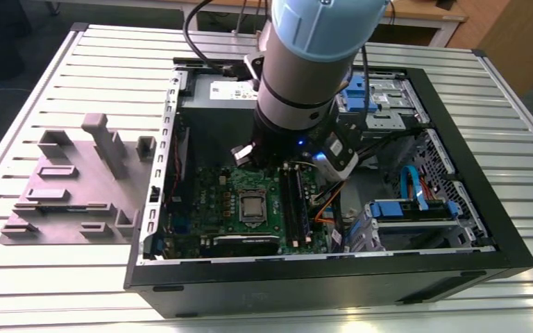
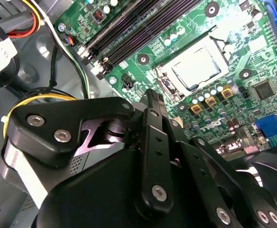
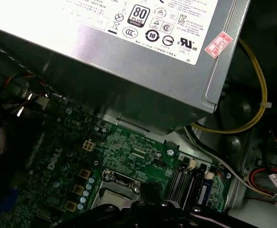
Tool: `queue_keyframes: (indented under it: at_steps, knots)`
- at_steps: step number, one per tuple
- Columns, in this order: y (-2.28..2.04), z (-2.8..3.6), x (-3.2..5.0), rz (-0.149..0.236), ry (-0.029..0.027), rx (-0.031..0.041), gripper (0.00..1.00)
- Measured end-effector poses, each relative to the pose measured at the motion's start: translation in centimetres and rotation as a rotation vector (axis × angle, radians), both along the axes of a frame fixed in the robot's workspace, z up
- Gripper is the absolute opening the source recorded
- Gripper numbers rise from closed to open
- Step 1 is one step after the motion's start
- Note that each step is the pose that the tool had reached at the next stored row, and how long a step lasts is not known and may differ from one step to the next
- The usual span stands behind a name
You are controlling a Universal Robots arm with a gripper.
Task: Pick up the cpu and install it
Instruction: 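Install the first cpu locking lever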
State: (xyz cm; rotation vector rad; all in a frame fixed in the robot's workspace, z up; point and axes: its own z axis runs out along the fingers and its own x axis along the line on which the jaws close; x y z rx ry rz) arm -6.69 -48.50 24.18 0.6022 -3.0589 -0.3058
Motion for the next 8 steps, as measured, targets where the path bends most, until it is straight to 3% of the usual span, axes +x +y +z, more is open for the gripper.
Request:
queue_keyframes:
  at_steps: [8]
  knots:
    - [-0.47, -0.36, 0.17, -0.002, -0.0001, -0.0018, 0.1]
